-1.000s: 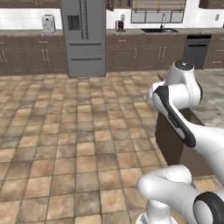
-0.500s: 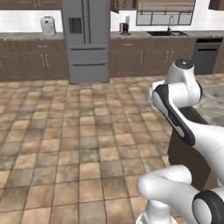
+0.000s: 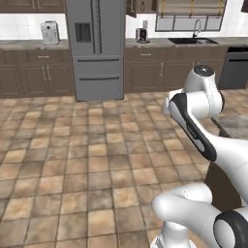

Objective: Move the hot dog bun to the plate on the dining table and place the condiment next to that plate. Then navigate to the fridge and take the sausage and place it on the plate as well.

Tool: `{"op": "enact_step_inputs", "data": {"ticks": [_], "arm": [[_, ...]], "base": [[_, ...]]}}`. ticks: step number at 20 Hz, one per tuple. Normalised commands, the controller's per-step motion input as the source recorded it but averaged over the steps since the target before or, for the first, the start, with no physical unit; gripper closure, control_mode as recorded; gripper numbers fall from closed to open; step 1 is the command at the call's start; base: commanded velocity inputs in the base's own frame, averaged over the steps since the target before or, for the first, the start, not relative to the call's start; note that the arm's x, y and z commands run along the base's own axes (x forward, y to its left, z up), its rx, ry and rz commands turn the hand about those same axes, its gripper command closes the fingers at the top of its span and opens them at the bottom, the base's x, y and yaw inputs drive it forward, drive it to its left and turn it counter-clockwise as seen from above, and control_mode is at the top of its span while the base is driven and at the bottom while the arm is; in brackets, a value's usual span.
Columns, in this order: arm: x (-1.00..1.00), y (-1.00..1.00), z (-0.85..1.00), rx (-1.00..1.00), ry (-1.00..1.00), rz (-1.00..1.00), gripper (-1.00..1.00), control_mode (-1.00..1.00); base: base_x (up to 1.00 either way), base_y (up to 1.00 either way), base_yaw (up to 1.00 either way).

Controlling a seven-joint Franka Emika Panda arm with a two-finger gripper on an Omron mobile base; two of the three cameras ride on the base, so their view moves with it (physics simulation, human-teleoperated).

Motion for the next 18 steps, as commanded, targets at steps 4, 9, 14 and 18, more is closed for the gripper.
{"op": "enact_step_inputs", "data": {"ticks": [4, 9, 14, 18], "arm": [[0.00, 0.00, 0.00, 0.00, 0.00, 0.00, -1.00, 1.00], [0.00, 0.00, 0.00, 0.00, 0.00, 0.00, -1.00, 1.00], [0.00, 0.00, 0.00, 0.00, 0.00, 0.00, -1.00, 1.00], [0.00, 0.00, 0.00, 0.00, 0.00, 0.00, -1.00, 1.00]], "base": [[1.00, 0.00, 0.00], [1.00, 0.00, 0.00], [1.00, 0.00, -0.02], [1.00, -0.04, -0.05]]}}
